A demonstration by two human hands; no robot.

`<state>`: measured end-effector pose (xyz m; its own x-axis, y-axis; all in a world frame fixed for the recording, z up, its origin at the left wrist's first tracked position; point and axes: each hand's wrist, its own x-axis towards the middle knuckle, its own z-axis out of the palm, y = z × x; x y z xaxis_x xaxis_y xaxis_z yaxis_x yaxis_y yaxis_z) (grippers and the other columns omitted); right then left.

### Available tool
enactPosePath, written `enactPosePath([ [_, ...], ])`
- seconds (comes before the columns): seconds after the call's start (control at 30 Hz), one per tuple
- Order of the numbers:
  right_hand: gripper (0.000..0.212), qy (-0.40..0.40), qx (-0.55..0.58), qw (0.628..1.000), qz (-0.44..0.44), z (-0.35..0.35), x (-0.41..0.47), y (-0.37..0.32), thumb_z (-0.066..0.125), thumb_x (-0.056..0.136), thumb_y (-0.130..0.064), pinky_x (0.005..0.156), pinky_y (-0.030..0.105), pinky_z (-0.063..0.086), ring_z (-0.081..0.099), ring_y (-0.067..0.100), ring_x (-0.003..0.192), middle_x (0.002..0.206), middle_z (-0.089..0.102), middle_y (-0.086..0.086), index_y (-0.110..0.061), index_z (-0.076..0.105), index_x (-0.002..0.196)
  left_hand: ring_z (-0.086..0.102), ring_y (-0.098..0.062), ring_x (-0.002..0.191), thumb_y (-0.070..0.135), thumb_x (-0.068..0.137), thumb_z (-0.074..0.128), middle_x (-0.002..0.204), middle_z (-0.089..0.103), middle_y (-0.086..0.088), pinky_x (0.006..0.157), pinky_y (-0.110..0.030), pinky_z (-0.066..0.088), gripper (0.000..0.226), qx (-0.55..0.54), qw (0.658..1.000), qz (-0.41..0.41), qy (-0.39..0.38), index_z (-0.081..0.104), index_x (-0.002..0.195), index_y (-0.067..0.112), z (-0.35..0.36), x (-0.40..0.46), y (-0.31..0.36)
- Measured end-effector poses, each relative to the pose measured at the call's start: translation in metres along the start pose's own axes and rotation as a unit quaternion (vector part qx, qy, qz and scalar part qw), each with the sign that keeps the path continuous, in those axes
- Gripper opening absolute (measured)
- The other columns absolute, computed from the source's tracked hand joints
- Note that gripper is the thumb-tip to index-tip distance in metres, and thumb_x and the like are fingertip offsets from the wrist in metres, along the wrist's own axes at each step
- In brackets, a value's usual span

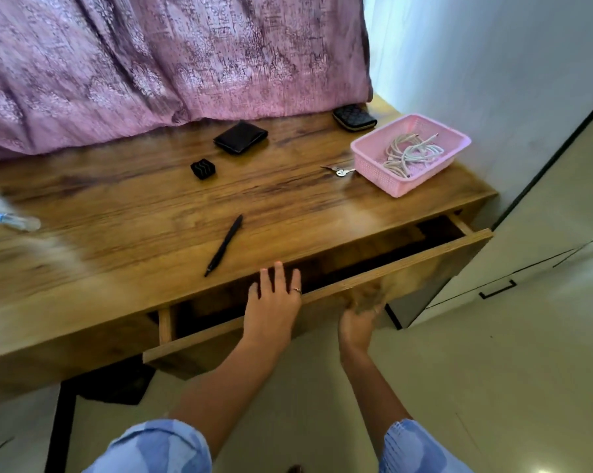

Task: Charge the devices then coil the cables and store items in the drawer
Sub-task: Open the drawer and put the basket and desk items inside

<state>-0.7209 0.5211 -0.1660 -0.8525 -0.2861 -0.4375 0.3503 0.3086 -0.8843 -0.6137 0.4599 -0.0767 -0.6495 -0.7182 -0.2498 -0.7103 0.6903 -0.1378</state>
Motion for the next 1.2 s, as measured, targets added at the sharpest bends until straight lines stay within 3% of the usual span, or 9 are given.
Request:
enactPosePath([
  [0.07,0.085,0.016,-0.138,0.976,-0.168,-0.026,-0.013,-0.008,0.056,0.090,-0.008,0.108,0.049,0.033,0.024,0.039,0.139,0.158,0.009,0.015,-0.021,0.000,0.152,0.006,-0.030,0.146,0.008,0.085,0.063,0.159,0.000,-0.011,0.116,-0.046,0.018,0.094,-0.035,0.999,0.017,0.008,-0.004,0.150,0.018,0.009,-0.016,0.019],
  [0.2,0.081,0.001,-0.364,0.851,-0.379,-0.071,-0.029,-0.013,0.054,0.086,-0.008,0.115,0.046,0.018,0.008,0.028,0.147,0.160,0.005,0.011,-0.018,0.009,0.152,0.014,-0.026,0.146,0.018,0.092,0.056,0.159,0.014,-0.006,0.116,-0.045,0.018,0.077,-0.119,0.992,-0.048,-0.003,0.005,0.150,0.021,0.015,-0.044,0.058],
  [0.3,0.068,-0.092,-0.490,0.765,-0.408,-0.089,-0.030,-0.012,0.045,0.091,-0.012,0.118,0.044,0.002,0.000,0.017,0.148,0.160,0.011,0.000,-0.022,0.015,0.151,0.014,-0.028,0.145,0.026,0.092,0.056,0.158,0.016,-0.007,0.116,-0.046,0.017,0.076,-0.134,0.988,-0.071,-0.026,0.007,0.151,0.020,0.012,-0.053,0.070],
  [0.37,0.062,-0.109,-0.519,0.737,-0.420,-0.101,-0.033,-0.016,0.043,0.093,-0.015,0.118,0.044,0.003,0.005,0.016,0.148,0.159,0.018,-0.001,-0.023,0.020,0.150,0.022,-0.028,0.142,0.027,0.091,0.058,0.155,0.025,-0.007,0.114,-0.046,0.023,0.074,-0.149,0.985,-0.075,-0.033,0.013,0.150,0.020,0.008,-0.060,0.074],
  [0.5,0.039,-0.108,-0.539,0.707,-0.444,-0.122,-0.047,-0.035,0.041,0.098,-0.022,0.114,0.049,0.019,0.037,0.018,0.137,0.141,0.050,0.000,-0.021,0.048,0.136,0.052,-0.024,0.117,0.019,0.091,0.056,0.132,0.050,-0.006,0.090,-0.036,0.048,0.055,-0.161,0.985,-0.065,-0.023,0.034,0.142,0.019,-0.001,-0.083,0.080],
  [0.57,0.026,-0.115,-0.563,0.691,-0.439,-0.132,-0.055,-0.046,0.048,0.096,-0.021,0.106,0.045,0.032,0.056,0.020,0.115,0.115,0.066,0.000,-0.020,0.062,0.118,0.059,-0.021,0.099,0.011,0.091,0.054,0.116,0.058,-0.006,0.074,-0.030,0.047,0.039,-0.157,0.987,-0.044,-0.015,0.048,0.129,0.017,-0.007,-0.093,0.083],
  [0.67,0.015,-0.123,-0.619,0.642,-0.436,-0.146,-0.066,-0.059,0.056,0.091,-0.018,0.084,0.034,0.049,0.063,0.019,0.088,0.090,0.069,0.002,-0.016,0.069,0.099,0.054,-0.018,0.081,0.007,0.090,0.053,0.099,0.058,-0.006,0.068,-0.028,0.042,0.021,-0.155,0.988,-0.017,-0.002,0.057,0.109,0.015,-0.015,-0.110,0.088],
  [0.87,0.009,-0.168,-0.636,0.635,-0.405,-0.164,-0.071,-0.060,0.061,0.090,-0.017,0.073,0.030,0.056,0.064,0.016,0.078,0.085,0.068,0.002,-0.014,0.070,0.090,0.054,-0.019,0.076,0.008,0.091,0.054,0.085,0.050,-0.004,0.069,-0.029,0.046,0.011,-0.157,0.987,0.010,0.007,0.058,0.100,0.012,-0.017,-0.131,0.103],
  [1.2,0.002,-0.240,-0.640,0.663,-0.305,-0.179,-0.070,-0.049,0.066,0.084,-0.013,0.071,0.029,0.055,0.064,0.017,0.078,0.082,0.067,0.003,-0.015,0.067,0.082,0.061,-0.023,0.087,0.012,0.088,0.063,0.099,0.061,-0.010,0.078,-0.033,0.052,0.017,-0.163,0.983,0.045,-0.068,0.058,0.104,0.009,-0.020,-0.148,0.116],
])
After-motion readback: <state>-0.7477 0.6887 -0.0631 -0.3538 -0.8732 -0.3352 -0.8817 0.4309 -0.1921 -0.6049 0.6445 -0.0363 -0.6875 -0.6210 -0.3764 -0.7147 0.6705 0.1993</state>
